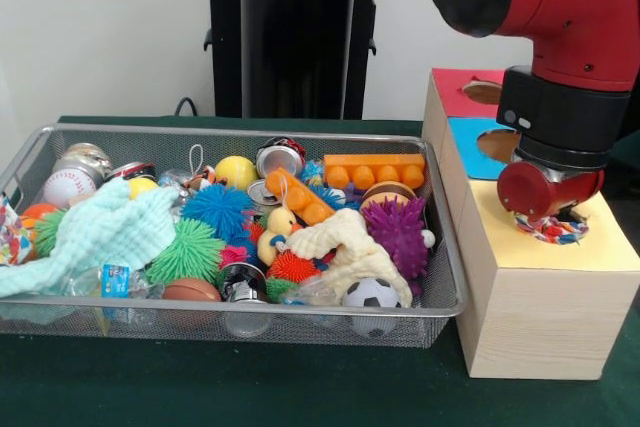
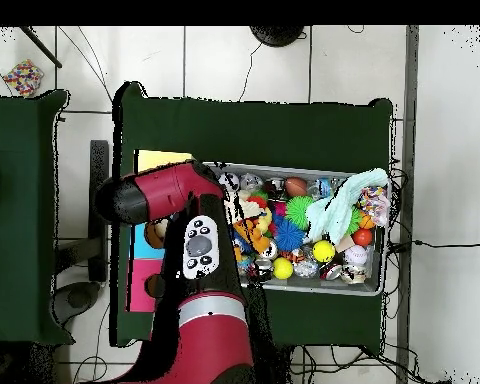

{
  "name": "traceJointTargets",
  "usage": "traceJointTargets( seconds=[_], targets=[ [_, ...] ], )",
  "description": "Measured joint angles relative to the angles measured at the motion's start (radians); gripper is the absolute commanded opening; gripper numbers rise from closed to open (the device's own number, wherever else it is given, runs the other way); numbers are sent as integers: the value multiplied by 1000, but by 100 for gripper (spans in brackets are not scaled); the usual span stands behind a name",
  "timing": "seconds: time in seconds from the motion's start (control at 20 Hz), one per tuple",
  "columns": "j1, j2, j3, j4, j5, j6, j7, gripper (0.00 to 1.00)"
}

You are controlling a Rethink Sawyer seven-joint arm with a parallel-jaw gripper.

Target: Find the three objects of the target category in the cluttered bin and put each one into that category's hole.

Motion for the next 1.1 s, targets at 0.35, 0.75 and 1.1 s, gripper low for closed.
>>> traceJointTargets(
  seconds=[0.35, 0.75, 1.1],
  targets=[
    [-3, -12, 1, 2, 12, 41, 0, 100],
    [-11, -57, 6, 29, 42, 84, 0, 100],
    [-17, -119, 9, 69, 68, 117, 0, 100]
  ],
)
